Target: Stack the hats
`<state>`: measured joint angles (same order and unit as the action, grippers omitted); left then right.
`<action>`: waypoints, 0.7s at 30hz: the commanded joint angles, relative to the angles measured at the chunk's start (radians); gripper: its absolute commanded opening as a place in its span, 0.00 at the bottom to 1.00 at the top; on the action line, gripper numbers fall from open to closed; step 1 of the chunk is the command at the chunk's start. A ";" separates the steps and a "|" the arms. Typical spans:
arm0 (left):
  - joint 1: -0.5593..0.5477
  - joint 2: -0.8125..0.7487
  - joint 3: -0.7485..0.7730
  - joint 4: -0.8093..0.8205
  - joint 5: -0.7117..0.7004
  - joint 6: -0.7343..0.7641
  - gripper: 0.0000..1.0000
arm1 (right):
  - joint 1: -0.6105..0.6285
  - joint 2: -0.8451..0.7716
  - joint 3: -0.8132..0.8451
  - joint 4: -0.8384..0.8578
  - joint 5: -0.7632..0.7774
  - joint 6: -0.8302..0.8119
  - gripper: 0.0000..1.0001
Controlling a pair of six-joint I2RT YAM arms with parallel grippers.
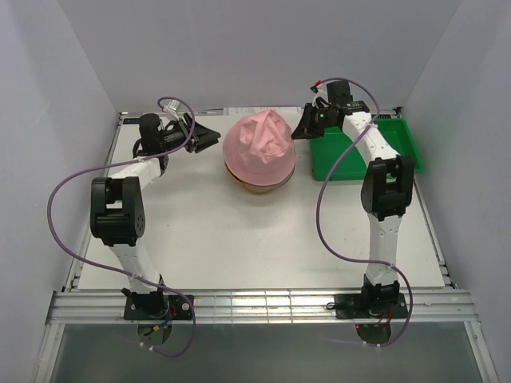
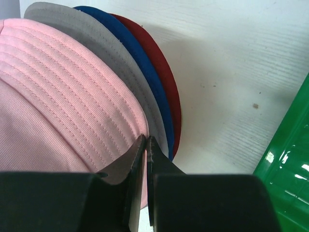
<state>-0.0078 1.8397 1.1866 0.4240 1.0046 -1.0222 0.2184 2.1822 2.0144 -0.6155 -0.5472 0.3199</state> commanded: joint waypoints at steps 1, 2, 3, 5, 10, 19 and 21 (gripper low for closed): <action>0.003 0.046 0.070 -0.011 0.008 0.027 0.54 | 0.012 0.019 0.083 -0.006 -0.022 -0.053 0.08; 0.003 0.053 0.089 -0.011 0.008 0.028 0.54 | 0.013 0.021 0.081 -0.001 -0.022 -0.053 0.08; 0.003 0.062 0.100 -0.011 0.011 0.031 0.54 | 0.015 0.021 0.076 0.003 -0.022 -0.053 0.08; 0.003 0.090 0.129 -0.011 0.019 0.039 0.54 | 0.016 0.022 0.064 0.022 -0.031 -0.051 0.08; 0.002 0.136 0.163 -0.008 0.015 0.056 0.55 | 0.033 0.019 0.044 0.051 -0.036 -0.048 0.08; -0.011 0.173 0.182 0.033 0.023 0.036 0.55 | 0.042 0.031 0.056 0.053 -0.030 -0.045 0.08; -0.015 0.177 0.179 0.050 0.026 0.022 0.55 | 0.044 0.036 0.056 0.053 -0.030 -0.045 0.08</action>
<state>-0.0120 2.0254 1.3396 0.4294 1.0107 -0.9951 0.2520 2.2147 2.0460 -0.5945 -0.5537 0.2829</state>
